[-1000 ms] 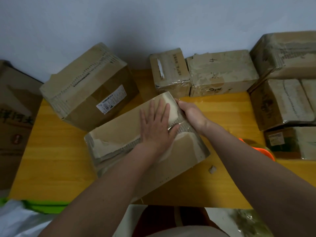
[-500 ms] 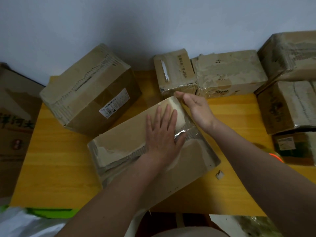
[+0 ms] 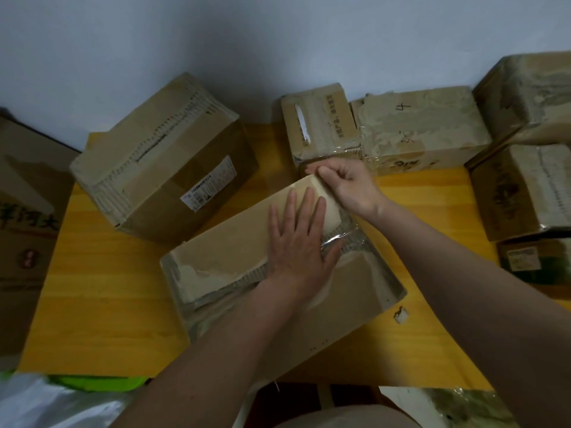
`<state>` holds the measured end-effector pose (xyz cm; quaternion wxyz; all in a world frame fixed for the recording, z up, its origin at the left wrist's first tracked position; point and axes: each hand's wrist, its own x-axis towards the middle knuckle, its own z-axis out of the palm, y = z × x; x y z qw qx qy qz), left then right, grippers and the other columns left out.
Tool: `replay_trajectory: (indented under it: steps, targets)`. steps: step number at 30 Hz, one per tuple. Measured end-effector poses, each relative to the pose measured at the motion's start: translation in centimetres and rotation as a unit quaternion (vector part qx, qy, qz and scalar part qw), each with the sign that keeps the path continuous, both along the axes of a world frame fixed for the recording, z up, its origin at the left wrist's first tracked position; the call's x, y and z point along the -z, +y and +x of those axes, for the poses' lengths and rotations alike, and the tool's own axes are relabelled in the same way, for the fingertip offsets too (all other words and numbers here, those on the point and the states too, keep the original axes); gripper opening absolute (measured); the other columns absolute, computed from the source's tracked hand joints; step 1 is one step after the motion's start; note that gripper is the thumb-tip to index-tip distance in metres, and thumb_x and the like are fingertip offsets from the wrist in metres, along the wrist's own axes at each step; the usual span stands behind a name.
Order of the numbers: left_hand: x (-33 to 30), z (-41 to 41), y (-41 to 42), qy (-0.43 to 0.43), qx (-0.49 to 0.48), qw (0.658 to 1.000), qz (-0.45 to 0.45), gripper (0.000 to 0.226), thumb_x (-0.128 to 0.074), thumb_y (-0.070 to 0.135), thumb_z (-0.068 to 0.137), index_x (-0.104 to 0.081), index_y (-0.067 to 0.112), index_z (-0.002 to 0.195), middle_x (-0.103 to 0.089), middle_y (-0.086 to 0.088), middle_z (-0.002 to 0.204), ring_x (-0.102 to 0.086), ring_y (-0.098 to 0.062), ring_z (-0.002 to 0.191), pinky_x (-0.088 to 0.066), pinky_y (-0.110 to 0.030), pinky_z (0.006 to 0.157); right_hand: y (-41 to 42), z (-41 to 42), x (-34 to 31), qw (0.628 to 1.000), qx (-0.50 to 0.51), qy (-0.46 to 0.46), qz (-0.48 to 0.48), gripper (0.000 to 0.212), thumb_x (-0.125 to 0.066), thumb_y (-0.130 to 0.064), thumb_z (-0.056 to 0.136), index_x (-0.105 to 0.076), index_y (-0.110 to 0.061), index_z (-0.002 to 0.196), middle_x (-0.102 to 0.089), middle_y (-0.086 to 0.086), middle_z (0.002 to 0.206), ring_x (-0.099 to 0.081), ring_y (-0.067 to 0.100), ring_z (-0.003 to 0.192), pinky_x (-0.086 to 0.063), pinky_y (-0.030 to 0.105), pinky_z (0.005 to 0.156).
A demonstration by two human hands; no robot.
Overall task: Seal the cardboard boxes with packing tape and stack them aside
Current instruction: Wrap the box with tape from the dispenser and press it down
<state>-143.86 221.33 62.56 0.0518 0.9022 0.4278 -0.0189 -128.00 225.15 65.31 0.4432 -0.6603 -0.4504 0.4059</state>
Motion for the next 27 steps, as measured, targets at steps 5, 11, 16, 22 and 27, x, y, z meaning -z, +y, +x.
replay_trajectory:
  steps: [5,11,16,22,27]
  targets:
    - [-0.1,0.0,0.1,0.006,0.004,1.000,-0.005,0.079,-0.011,0.064,0.092,-0.013,0.016,0.155,-0.002,-0.006,0.164,0.009,-0.030,0.149,0.001,-0.056,0.118,2.4,0.4,0.0,0.990,-0.094,0.004,-0.106,0.022,-0.056,-0.017,0.095,-0.071,-0.003,0.103,-0.069,0.008,0.094,-0.060,0.007,0.079,-0.049,0.013,0.073]
    - [-0.2,0.1,-0.1,0.006,-0.003,1.000,-0.012,0.081,-0.008,0.065,0.090,-0.012,0.017,0.155,-0.001,-0.007,0.164,0.009,-0.030,0.149,0.002,-0.056,0.118,2.1,-0.1,0.1,0.976,-0.058,0.086,-0.190,0.036,-0.041,-0.034,0.101,-0.068,-0.011,0.103,-0.066,0.007,0.093,-0.061,0.018,0.084,-0.051,0.029,0.075]
    - [-0.1,0.1,-0.1,0.018,-0.007,1.000,-0.011,0.082,-0.006,0.064,0.090,-0.007,0.014,0.155,0.004,-0.008,0.163,0.013,-0.030,0.149,0.002,-0.056,0.118,-2.0,-0.6,0.5,0.987,-0.091,-0.029,-0.133,0.044,-0.030,-0.028,0.104,-0.034,-0.014,0.146,-0.043,0.006,0.143,-0.042,0.019,0.129,-0.032,0.020,0.096]
    - [-0.4,0.3,0.0,0.038,-0.008,0.999,-0.025,0.082,-0.003,0.062,0.089,0.001,0.015,0.155,0.015,-0.008,0.162,0.023,-0.028,0.146,0.008,-0.055,0.117,-8.3,-0.1,2.1,0.990,-0.089,-0.016,-0.111,0.046,-0.032,-0.027,0.104,-0.032,-0.016,0.148,-0.045,0.005,0.143,-0.043,0.019,0.129,-0.034,0.022,0.099]
    - [-0.6,0.4,0.1,0.054,-0.006,0.998,-0.029,0.082,-0.003,0.063,0.088,0.007,0.016,0.154,0.018,-0.008,0.161,0.025,-0.028,0.146,0.009,-0.055,0.117,-15.2,-0.5,2.6,0.994,-0.054,0.004,-0.091,0.042,-0.033,-0.019,0.103,-0.037,-0.012,0.145,-0.045,-0.001,0.142,-0.041,0.010,0.130,-0.030,0.017,0.106]
